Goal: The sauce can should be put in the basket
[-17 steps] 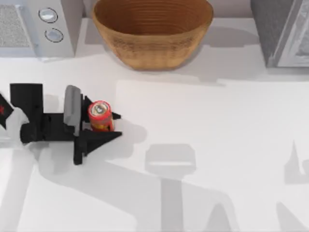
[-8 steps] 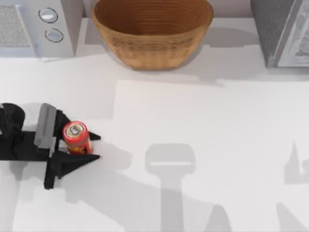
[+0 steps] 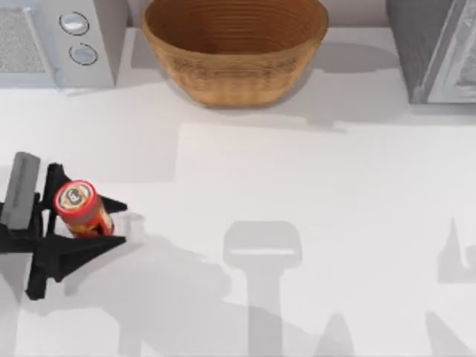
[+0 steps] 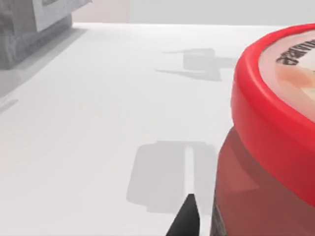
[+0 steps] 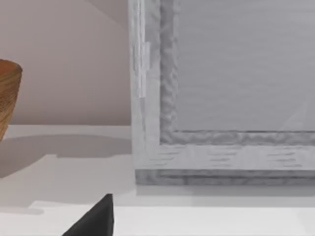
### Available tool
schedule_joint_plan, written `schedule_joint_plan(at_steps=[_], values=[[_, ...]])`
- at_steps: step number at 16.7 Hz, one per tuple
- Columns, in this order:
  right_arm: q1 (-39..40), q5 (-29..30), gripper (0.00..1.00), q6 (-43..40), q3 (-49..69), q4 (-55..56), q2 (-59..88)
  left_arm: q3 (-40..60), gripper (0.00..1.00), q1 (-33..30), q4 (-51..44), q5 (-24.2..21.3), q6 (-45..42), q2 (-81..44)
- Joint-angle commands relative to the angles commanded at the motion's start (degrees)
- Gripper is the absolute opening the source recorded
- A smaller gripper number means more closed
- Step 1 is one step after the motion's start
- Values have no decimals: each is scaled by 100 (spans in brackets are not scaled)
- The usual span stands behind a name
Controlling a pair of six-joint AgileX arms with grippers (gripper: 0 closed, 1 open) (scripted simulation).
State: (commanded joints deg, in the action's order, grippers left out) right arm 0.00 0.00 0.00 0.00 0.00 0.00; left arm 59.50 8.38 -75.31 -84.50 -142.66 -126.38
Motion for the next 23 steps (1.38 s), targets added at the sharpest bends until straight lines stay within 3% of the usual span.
schedule_joint_plan(at_steps=[5,9,17,20,23], values=[[0,0,100,0,0,0,0,96,0,195,-1975,-139,-1748,148],[0,0,100,0,0,0,0,131,0,256,-2622,-189,-2331,194],[0,0,100,0,0,0,0,194,0,189,-2460,-122,-2170,204],[0,0,100,0,0,0,0,484,0,42,-1841,145,-1477,333],[0,0,100,0,0,0,0,930,0,-203,-819,585,-246,511]])
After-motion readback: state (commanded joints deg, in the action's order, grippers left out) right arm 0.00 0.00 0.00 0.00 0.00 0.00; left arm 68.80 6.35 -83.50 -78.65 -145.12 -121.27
